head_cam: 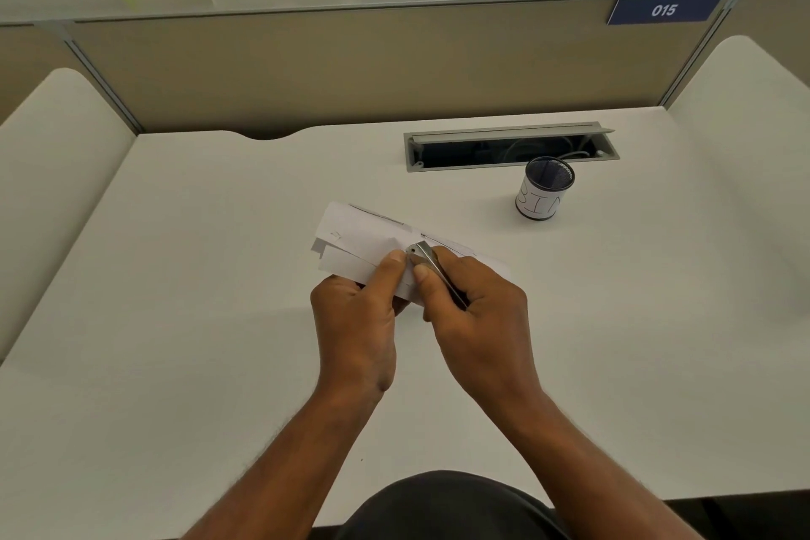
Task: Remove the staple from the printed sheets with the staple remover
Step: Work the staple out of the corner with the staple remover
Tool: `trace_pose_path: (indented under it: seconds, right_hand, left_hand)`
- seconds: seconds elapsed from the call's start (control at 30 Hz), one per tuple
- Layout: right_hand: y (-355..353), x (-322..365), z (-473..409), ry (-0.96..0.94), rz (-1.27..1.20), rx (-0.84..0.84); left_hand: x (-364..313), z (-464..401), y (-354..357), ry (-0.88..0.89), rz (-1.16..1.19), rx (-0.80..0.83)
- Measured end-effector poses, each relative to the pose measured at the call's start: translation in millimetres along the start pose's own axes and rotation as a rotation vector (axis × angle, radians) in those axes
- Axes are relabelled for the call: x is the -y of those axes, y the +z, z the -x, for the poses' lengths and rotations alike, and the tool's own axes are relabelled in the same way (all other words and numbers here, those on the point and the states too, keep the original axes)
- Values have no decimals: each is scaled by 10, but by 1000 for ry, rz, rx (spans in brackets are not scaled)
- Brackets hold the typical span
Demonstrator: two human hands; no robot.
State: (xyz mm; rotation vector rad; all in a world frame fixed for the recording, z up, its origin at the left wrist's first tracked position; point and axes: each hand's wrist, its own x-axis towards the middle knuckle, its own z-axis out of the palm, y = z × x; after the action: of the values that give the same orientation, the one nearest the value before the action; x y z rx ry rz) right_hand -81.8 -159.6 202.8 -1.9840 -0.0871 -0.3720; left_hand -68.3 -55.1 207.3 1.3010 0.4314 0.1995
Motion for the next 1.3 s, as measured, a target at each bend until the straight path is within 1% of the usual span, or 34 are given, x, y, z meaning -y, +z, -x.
trace_pose_path:
  seconds: [0.1, 0.17, 0.27, 0.33, 0.43, 0.6, 0.77, 0.97, 1.3]
  right_hand:
    - [-16, -8, -1, 42, -37, 19]
    - [-33, -30, 5, 25, -14, 33]
    - [-49, -61, 6, -69, 93, 20]
    - [-51, -73, 2, -161, 209, 5]
    - [-39, -98, 10, -236, 325, 9]
    - [-24, -107, 12, -299, 361, -7]
    - [-3, -87, 12, -330, 367, -48]
    - [41, -121, 43, -297, 363, -57]
    - [39, -25, 20, -113, 129, -60]
  left_hand:
    - [-5, -3, 1, 1, -12, -14]
    - [-16, -8, -2, 4, -14, -19]
    - [-33, -7, -8, 9, -6, -4]
    - [-33, -5, -10, 15, -20, 9]
    - [-23, 1, -16, 16, -44, 9]
    - [-16, -22, -28, -17, -71, -5]
    - [-53, -61, -39, -51, -41, 7]
    - [-42, -43, -32, -38, -53, 0]
    - [-10, -32, -4, -27, -12, -9]
